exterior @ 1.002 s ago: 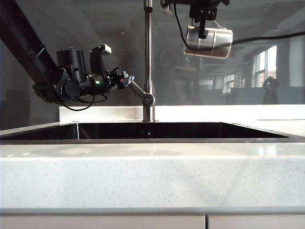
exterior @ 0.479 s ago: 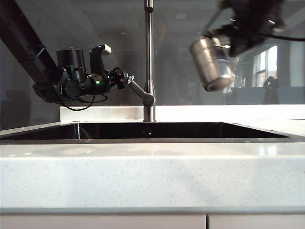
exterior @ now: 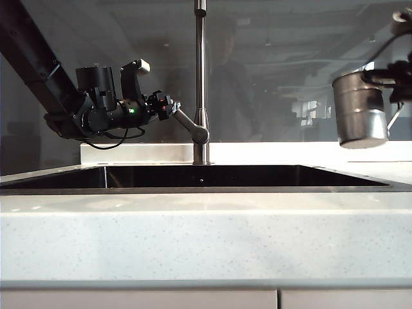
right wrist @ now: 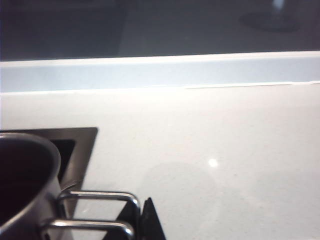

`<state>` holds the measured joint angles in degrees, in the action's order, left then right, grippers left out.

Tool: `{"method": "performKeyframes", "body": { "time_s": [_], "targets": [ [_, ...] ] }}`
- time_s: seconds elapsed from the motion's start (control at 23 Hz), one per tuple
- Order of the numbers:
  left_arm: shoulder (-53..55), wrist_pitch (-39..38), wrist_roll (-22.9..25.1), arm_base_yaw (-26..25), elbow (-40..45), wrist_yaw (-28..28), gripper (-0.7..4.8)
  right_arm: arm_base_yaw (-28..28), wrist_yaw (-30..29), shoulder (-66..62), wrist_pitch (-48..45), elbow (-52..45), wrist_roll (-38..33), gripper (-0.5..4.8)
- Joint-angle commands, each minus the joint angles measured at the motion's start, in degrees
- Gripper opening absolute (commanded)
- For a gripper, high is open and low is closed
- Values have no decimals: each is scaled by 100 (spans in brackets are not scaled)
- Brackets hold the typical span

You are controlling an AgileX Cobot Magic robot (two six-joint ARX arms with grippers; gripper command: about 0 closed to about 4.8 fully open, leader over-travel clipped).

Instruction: Pick up the mug next to the sink, go to the faucet to get some water, pour the water into the sink, and finally put the mug back to its place.

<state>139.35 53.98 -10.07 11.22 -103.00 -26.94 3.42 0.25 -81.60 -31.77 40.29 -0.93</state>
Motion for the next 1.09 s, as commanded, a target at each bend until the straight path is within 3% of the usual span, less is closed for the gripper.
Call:
{"method": "performKeyframes", "body": {
  "time_s": [0.04,0.52,1.09],
  "targets": [
    [7,-254,33,-74,9,354,210,273,-299,59,-586,-151,-57,-8],
    [7,-251,15,-70,9,350,210,693,-498,-455,-1534,-396,103,-8],
    [7,-249,20,-70,9,-444,210,658,-828,-1209,-2621,-396,96,-8]
  ]
}}
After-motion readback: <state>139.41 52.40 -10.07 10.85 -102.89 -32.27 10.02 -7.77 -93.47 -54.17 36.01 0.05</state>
